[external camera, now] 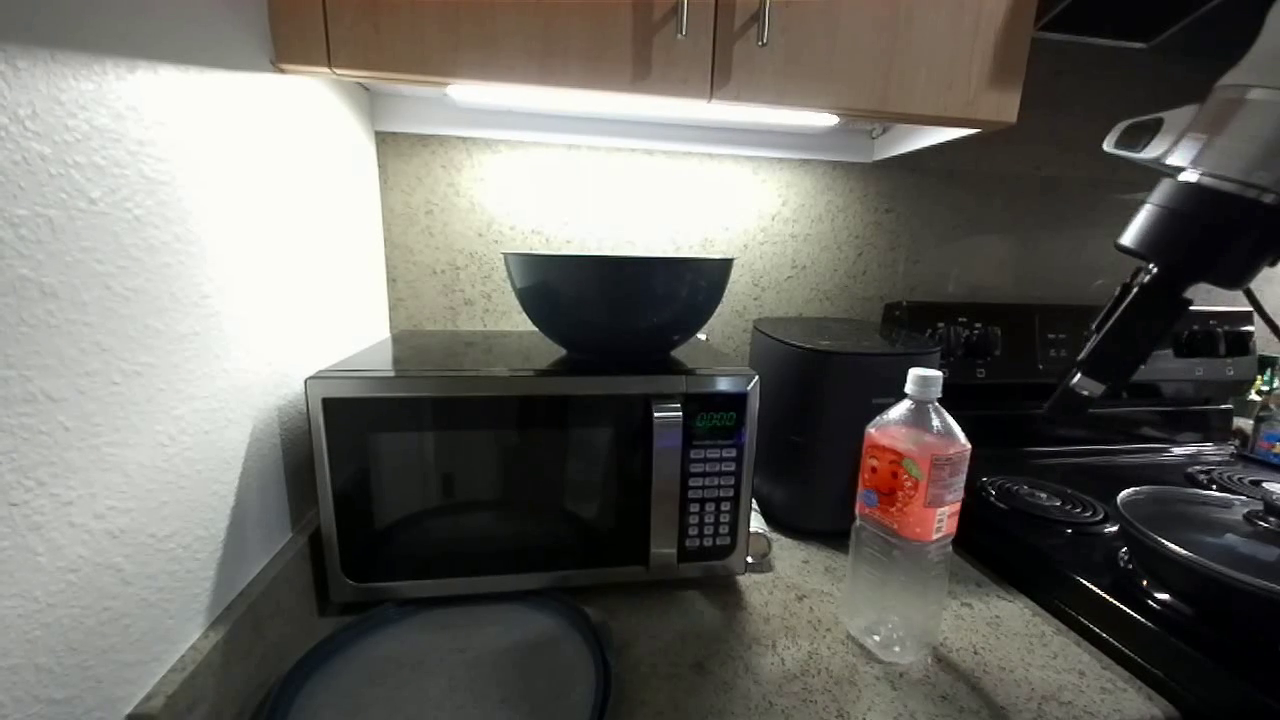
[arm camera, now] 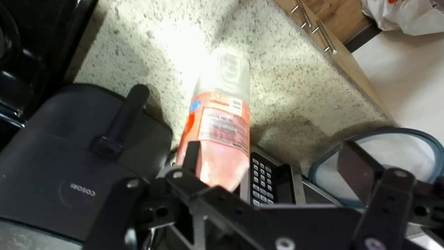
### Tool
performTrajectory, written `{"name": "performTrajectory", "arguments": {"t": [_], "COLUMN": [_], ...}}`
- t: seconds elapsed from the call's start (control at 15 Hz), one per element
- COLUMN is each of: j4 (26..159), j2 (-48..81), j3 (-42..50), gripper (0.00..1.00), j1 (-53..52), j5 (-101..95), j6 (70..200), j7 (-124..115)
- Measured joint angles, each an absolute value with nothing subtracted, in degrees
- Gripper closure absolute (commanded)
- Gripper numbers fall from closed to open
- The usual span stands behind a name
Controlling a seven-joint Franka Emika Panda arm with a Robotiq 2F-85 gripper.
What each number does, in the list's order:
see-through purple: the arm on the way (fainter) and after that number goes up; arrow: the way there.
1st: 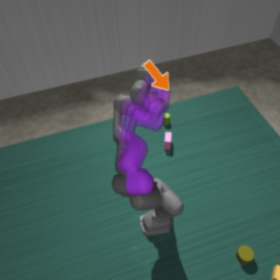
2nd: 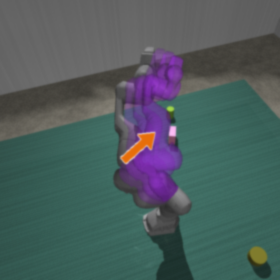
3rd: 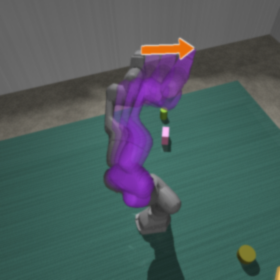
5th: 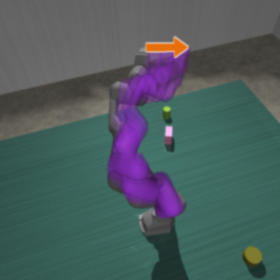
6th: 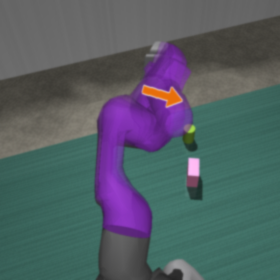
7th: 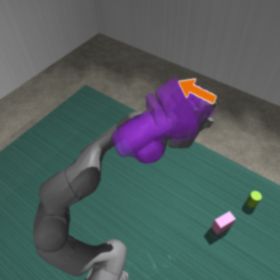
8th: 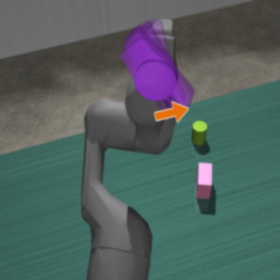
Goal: Put the clear bottle in the bowl atop the microwave
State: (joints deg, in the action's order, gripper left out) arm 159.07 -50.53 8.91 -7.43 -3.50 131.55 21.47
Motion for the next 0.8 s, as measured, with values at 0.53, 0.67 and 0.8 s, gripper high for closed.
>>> {"name": "performTrajectory", "arguments": {"t": [0.53,0.67,0.8], "j4": [159.01,159.02,159.02], "j2": [-50.31,-49.83,-48.23], "j3": [7.71,7.07,5.39], "gripper": [0.0,0.0,0.0], "j1": [-9.35,-8.94,-7.92], "j5": [-1.81,-0.32,0.26], "j6": [134.81,136.75,139.35], "j7": [18.38,13.17,7.07]}}
